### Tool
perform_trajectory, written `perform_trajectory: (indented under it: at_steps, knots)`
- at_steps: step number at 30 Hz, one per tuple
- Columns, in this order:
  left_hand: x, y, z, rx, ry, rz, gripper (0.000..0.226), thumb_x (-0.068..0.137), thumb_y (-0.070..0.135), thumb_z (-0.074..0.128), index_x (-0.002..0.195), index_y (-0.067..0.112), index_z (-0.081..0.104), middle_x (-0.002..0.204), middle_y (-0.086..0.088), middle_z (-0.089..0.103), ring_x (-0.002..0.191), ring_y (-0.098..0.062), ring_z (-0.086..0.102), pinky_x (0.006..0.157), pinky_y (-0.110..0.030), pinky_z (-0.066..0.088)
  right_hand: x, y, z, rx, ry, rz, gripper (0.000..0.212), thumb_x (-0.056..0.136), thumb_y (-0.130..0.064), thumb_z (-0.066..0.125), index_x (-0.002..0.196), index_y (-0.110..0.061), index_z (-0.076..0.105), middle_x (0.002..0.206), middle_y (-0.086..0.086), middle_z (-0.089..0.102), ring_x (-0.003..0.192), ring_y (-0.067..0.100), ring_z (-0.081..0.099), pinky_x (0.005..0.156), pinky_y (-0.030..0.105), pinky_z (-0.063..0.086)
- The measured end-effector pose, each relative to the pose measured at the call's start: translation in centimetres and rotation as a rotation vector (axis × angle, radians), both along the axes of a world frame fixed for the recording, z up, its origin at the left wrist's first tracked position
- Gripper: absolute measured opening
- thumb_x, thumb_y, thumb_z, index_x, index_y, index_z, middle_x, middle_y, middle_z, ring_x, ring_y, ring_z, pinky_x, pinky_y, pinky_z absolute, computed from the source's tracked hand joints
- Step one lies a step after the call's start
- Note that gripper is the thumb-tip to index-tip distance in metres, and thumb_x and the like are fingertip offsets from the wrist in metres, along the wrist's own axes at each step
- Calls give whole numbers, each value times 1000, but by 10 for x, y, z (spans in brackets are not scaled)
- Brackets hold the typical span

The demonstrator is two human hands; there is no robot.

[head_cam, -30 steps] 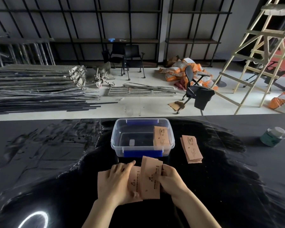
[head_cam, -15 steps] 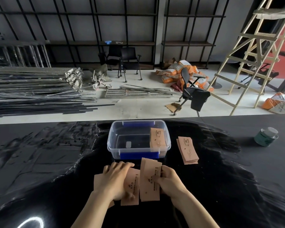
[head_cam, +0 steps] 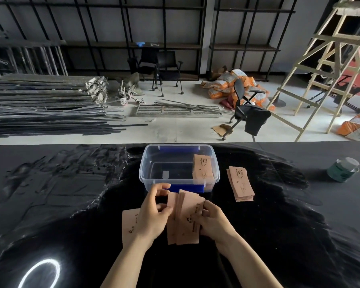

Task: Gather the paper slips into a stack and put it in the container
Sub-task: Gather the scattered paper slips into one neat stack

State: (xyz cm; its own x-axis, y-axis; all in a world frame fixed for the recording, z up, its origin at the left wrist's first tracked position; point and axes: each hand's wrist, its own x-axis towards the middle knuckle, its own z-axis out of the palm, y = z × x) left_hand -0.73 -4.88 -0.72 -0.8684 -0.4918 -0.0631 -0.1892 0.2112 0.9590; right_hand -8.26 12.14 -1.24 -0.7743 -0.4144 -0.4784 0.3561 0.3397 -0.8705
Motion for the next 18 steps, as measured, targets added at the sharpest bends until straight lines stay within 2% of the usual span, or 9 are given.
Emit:
perform_trajectory:
  at_steps: [2,4,6,7,10,12,13,15,18]
  knots:
    - [4,2,3,51,12,21,52,91,-7,65,125,31,57,120,5,64,108,-18,68,90,-30,59,2,-6,-1,7,-2,23,34,101,3,59,121,-22,69,113,9,77,105,26,77,94,53,64]
    - [9,0,1,63,-3,41,47,95,-4,63,128,28,56,119,6,67,109,-16,69,96,-37,59,5,-13,-3,13,17,49,31,100,3,60,116,-20,72,109,8,80,103,26,78,94,54,64]
    - [18,-8,-3,-21,-3,91,42,96,0,62,127,28,58,117,9,68,106,-13,70,94,-35,60,8,-20,-2,18,37,61,29,100,4,59,113,-18,72,106,7,81,100,25,79,88,45,67]
    - [22,-14,-7,-132,-26,140,40,96,5,64,127,28,58,118,9,67,107,-11,69,93,-33,60,10,-24,0,28,45,65,29,100,6,57,114,-15,72,106,8,81,100,25,79,84,40,67]
    - [39,-30,-15,-593,-307,267,51,91,30,69,139,28,51,130,1,64,117,-18,63,99,-39,54,13,-34,0,57,57,81,29,100,7,53,113,-12,71,105,8,80,99,23,78,80,35,66]
    - [48,-35,-16,-763,-587,293,71,88,51,63,150,26,39,140,-4,59,128,-25,55,105,-41,46,16,-42,-1,75,65,93,27,99,6,54,112,-11,70,105,8,80,100,23,77,85,40,66]
    - [52,-34,-16,-808,-666,276,80,85,59,60,153,25,34,143,-4,58,130,-26,53,106,-41,44,17,-46,-4,77,75,91,26,99,7,56,111,-11,71,105,9,81,100,23,78,88,44,65]
    - [55,-31,-17,-857,-710,240,91,81,65,61,156,26,29,143,-2,59,131,-24,53,105,-41,43,19,-52,-7,72,95,87,25,97,8,57,109,-8,72,103,9,81,99,24,78,91,47,65]
    - [53,-30,-12,-777,-702,235,87,80,51,72,154,29,32,139,0,61,129,-23,56,103,-41,43,20,-58,-9,78,93,108,26,97,9,57,111,-8,72,104,9,82,100,24,78,89,43,66]
